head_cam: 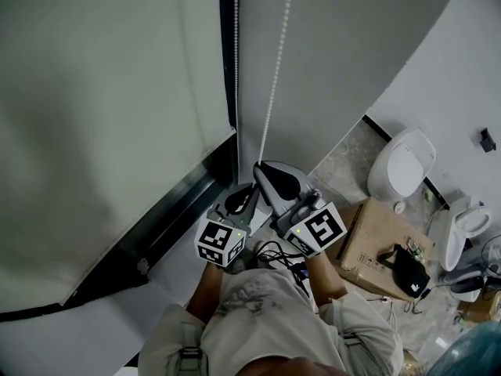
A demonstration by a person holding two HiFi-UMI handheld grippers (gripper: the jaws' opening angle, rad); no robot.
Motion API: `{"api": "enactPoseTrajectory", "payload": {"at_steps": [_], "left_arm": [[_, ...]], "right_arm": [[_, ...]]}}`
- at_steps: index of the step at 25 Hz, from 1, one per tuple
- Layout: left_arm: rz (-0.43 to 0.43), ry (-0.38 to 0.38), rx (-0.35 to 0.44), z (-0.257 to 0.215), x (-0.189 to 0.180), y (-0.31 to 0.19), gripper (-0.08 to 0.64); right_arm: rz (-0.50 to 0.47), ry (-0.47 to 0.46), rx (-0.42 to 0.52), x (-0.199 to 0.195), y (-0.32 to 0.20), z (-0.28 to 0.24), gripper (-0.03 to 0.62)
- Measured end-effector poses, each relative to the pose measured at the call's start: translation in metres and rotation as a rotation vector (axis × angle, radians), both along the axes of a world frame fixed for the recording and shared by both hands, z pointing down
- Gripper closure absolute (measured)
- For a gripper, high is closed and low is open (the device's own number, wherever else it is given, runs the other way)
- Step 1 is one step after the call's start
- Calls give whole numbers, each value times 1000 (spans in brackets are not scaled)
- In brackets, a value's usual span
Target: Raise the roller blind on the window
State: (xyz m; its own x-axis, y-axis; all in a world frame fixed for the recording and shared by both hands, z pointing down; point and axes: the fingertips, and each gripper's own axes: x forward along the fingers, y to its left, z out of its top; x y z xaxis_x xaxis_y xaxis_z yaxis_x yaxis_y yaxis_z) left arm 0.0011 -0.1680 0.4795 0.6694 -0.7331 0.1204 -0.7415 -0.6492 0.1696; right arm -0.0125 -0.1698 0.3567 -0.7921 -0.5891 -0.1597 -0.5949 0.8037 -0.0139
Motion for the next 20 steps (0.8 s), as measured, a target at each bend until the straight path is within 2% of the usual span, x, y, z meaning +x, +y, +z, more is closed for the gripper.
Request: {"api": "enactPoseTrajectory", "payload": {"at_steps": [20], "left_arm": [[-6,-80,-144,80,-9,12,541]], "right_arm": [[11,67,-131,-7,14,77,577]]}}
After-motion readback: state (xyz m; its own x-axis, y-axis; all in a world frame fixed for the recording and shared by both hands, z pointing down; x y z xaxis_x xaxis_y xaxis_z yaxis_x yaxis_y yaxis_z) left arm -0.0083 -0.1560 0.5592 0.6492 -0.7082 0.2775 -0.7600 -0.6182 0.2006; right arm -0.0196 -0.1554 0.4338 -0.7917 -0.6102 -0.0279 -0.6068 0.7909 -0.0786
